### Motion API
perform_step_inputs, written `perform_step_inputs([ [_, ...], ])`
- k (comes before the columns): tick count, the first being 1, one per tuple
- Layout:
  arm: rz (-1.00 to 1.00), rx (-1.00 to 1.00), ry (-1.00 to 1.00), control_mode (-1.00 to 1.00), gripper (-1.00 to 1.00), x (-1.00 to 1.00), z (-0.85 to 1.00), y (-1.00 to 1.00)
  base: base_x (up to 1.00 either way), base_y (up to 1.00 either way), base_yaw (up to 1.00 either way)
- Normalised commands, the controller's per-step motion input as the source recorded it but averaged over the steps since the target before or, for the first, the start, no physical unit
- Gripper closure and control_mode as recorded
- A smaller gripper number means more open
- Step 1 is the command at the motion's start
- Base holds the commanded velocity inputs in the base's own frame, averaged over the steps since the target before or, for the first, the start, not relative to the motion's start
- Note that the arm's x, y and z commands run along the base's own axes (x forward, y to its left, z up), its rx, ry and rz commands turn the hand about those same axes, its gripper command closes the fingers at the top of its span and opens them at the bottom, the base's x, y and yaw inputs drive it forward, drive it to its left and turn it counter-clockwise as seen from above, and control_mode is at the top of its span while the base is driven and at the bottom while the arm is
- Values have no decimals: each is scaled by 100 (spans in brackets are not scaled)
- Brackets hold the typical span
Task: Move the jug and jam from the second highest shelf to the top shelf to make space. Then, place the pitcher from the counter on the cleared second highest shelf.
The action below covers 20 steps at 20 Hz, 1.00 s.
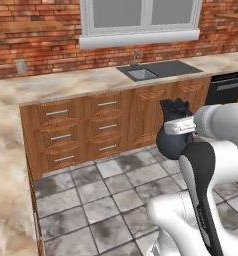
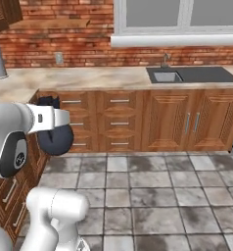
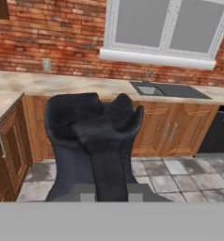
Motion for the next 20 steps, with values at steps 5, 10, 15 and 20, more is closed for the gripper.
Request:
perform_step_inputs([
  [5,0,0,0,100,100,0,0,0,93,-15,-31],
  [10,0,0,0,100,100,0,0,0,75,-25,-46],
  [15,0,0,0,100,100,0,0,0,71,-25,-54],
  [20,0,0,0,100,100,0,0,0,84,-17,-51],
])
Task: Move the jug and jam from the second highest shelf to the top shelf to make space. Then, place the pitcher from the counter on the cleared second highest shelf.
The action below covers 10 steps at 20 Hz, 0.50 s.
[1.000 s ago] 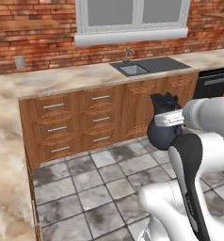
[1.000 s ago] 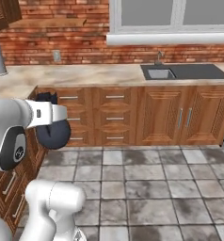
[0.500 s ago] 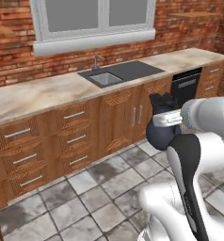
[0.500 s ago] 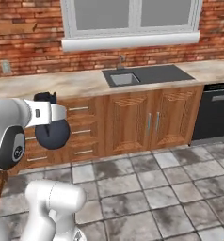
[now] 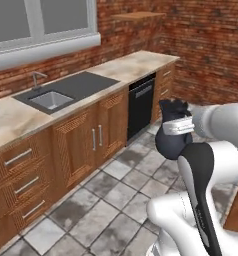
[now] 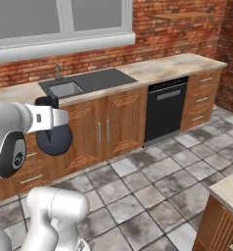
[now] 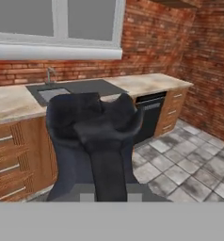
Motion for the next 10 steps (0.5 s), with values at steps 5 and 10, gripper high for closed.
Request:
perform_step_inputs([
  [5,0,0,0,100,100,0,0,0,95,-7,-47],
  [10,0,0,0,100,100,0,0,0,100,0,-40],
])
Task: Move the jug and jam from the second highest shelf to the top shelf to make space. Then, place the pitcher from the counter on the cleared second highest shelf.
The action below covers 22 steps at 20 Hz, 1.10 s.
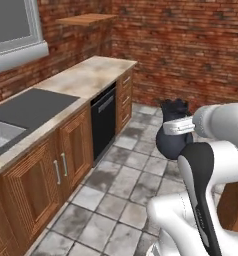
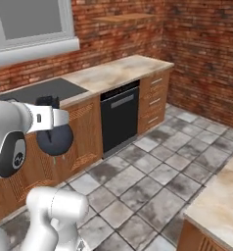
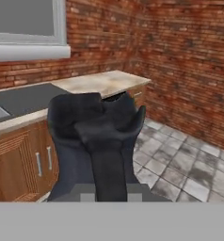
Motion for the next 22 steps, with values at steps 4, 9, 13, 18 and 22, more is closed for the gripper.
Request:
perform_step_inputs([
  [4,0,0,0,100,100,0,0,0,100,1,-37],
  [9,0,0,0,100,100,0,0,0,100,2,-42],
  [13,0,0,0,100,100,0,0,0,100,1,-45],
  [18,0,0,0,100,100,0,0,0,100,5,-47],
  [22,0,0,0,100,100,0,0,0,100,15,-43],
])
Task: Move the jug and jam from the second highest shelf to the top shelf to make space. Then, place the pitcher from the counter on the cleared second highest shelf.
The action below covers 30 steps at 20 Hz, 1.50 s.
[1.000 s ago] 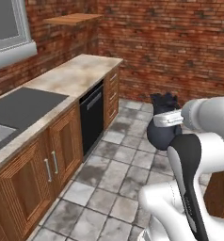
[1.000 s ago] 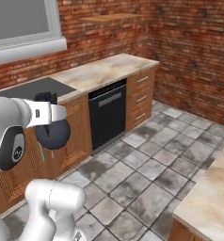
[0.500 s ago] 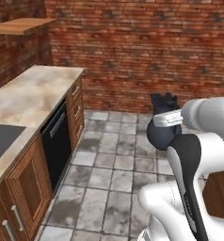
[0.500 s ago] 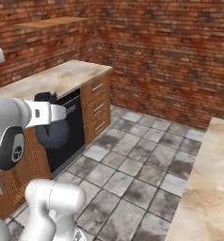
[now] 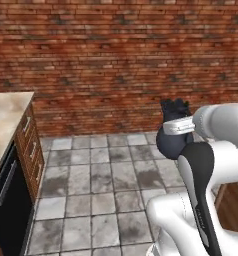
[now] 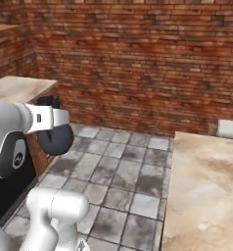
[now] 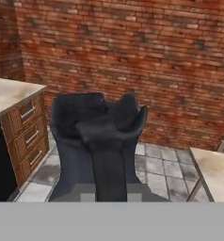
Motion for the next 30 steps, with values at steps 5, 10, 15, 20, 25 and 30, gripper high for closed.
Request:
perform_step_inputs([
  [5,0,0,0,100,100,0,0,0,100,15,-41],
  [10,0,0,0,100,100,0,0,0,100,15,-44],
  [15,0,0,0,100,100,0,0,0,100,17,-44],
  [20,0,0,0,100,100,0,0,0,100,29,-40],
  [25,0,0,0,100,100,0,0,0,100,41,-35],
  [30,0,0,0,100,100,0,0,0,100,25,-41],
])
